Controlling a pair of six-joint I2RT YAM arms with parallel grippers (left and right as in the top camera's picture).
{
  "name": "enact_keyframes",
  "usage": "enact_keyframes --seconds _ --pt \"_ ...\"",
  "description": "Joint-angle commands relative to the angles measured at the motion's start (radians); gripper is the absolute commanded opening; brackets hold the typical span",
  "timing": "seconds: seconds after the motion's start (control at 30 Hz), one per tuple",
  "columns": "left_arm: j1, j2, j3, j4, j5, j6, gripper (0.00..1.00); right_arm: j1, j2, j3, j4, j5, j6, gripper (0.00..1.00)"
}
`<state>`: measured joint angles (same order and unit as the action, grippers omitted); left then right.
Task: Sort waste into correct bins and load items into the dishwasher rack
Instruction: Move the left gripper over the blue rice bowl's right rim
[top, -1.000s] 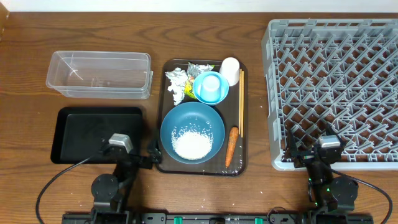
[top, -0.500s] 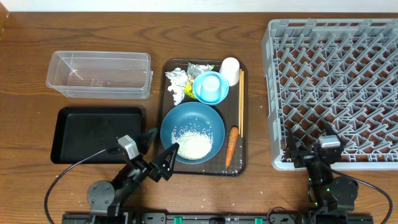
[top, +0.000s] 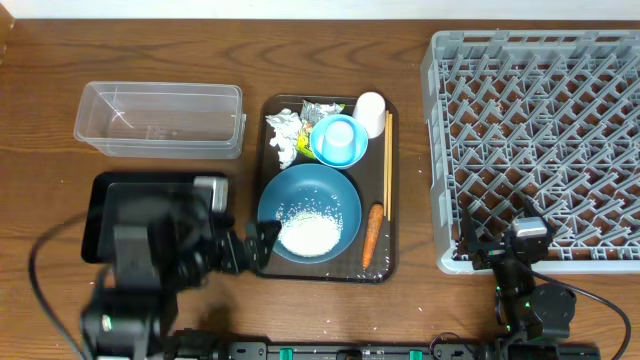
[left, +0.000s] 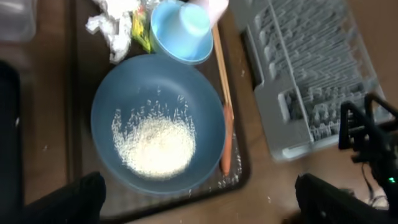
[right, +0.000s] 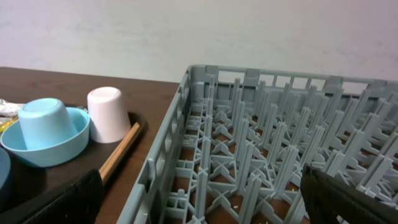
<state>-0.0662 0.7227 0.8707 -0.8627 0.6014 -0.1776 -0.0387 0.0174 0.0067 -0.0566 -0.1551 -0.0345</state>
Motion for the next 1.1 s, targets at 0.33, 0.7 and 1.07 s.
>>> enact_keyframes --seconds 0.33,0.7,1.07 --pt "-0.159 0.323 0.217 -0.023 -0.04 -0.043 0.99 -0.009 -0.001 -0.001 -0.005 0.008 -0.004 0.99" --pt "-0.524 0.464 0.216 0.097 -0.366 -0.205 0.99 -0.009 -0.001 -0.001 -0.005 0.009 -0.005 0.99" --pt "-0.647 0.682 0.216 0.195 -0.416 -0.248 1.0 -0.008 -0.001 -0.001 -0.005 0.008 -0.005 0.99"
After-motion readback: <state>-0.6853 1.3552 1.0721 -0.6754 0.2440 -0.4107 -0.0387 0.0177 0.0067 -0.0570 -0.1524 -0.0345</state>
